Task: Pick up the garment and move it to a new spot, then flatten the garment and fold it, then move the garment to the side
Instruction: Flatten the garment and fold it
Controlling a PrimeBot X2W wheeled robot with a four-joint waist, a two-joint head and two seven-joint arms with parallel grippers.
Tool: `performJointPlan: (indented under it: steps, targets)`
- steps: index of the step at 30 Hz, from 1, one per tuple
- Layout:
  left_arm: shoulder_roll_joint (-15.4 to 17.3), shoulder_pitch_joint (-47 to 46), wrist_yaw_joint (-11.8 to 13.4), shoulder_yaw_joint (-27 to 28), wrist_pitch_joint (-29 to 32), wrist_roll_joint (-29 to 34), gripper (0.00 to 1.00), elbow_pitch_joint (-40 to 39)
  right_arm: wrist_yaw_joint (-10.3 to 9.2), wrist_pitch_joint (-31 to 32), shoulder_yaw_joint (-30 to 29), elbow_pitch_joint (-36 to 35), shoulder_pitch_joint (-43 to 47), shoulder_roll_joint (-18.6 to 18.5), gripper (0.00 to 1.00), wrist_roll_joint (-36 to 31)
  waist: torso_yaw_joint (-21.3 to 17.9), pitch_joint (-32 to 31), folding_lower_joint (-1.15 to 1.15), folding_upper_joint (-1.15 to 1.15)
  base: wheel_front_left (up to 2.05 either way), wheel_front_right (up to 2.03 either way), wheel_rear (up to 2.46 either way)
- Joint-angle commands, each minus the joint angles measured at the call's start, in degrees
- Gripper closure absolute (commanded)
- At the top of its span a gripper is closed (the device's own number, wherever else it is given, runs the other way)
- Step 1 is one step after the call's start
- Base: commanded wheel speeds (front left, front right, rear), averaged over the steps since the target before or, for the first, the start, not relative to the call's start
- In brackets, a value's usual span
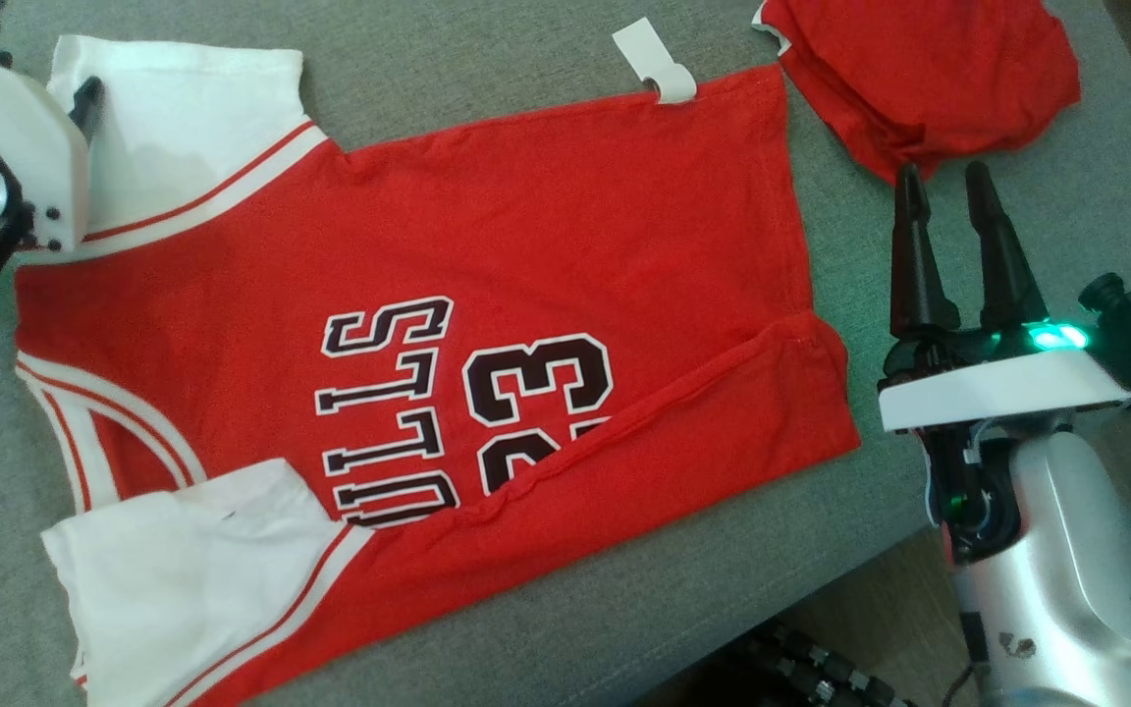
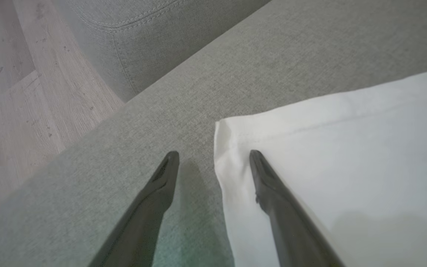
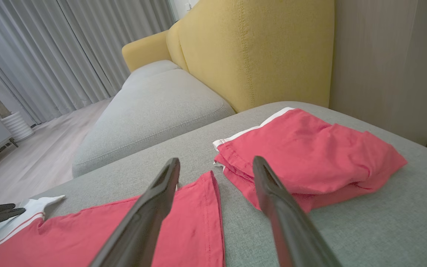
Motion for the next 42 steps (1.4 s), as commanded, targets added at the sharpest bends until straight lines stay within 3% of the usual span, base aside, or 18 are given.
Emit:
performJointPlan:
  steps: [1, 7, 8, 9, 10, 16, 25, 32, 42]
  targets:
    - [1.6, -2.8, 0.1, 0.2, 0.8, -1.2, 0.00, -0.8, -0.04, -0.3, 0.6, -1.8, -1.5, -0.3, 0.00, -0.7, -0.2, 0.3, 0.00, 0.00, 0.00, 0.00, 0.00]
    - [1.1, -3.1, 0.1, -1.9, 2.4, -4.7, 0.00, -1.6, -0.04, -0.5, 0.6, -1.2, -1.7, -0.3, 0.00, -1.0, -0.4, 0.7, 0.00, 0.00, 0.00, 0.00, 0.00]
    - [1.1, -3.1, 0.1, -2.3, 3.1, -5.6, 0.11, -1.7, -0.04, -0.5, 0.6, -1.1, -1.8, -0.3, 0.00, -1.1, -0.4, 0.7, 0.00, 0.00, 0.00, 0.00, 0.00]
    - [1.2, -3.0, 0.1, -2.8, 3.6, -6.3, 0.64, -2.0, -0.04, -0.5, 0.6, -1.0, -1.8, -0.3, 0.00, -1.1, -0.4, 0.8, 0.00, 0.00, 0.00, 0.00, 0.00]
    - [1.3, -3.0, 0.1, -3.4, 4.0, -7.0, 1.00, -2.3, -0.04, -0.5, 0.6, -0.9, -1.8, -0.3, 0.00, -1.1, -0.4, 0.8, 0.00, 0.00, 0.00, 0.00, 0.00]
    - [1.3, -2.8, 0.1, -5.6, -0.1, -9.0, 1.00, -3.7, -0.04, 0.6, -0.4, 0.0, -2.3, -0.3, 0.00, -3.4, 1.3, -0.7, 0.00, 0.00, 0.00, 0.00, 0.00]
    - [-1.5, -3.0, 0.1, -6.8, -14.9, -8.8, 1.00, -6.1, -0.04, 5.3, -1.1, -0.7, -3.6, -2.4, 0.00, -10.1, 7.6, -6.0, 0.00, 0.00, 0.00, 0.00, 0.00]
    - [-1.8, -1.3, 0.4, -8.1, -21.3, -7.1, 1.00, -12.0, -0.04, 11.6, -0.5, 1.2, -6.1, -9.7, 0.00, -11.5, 13.8, -9.5, 0.00, 0.00, 0.00, 0.00, 0.00]
    - [1.4, 6.0, 4.9, -10.1, -21.6, -6.0, 1.00, -29.9, -0.04, 20.4, 4.9, 13.7, -11.0, -20.4, 0.00, -11.6, 21.4, -10.8, 0.00, 0.00, 0.00, 0.00, 0.00]
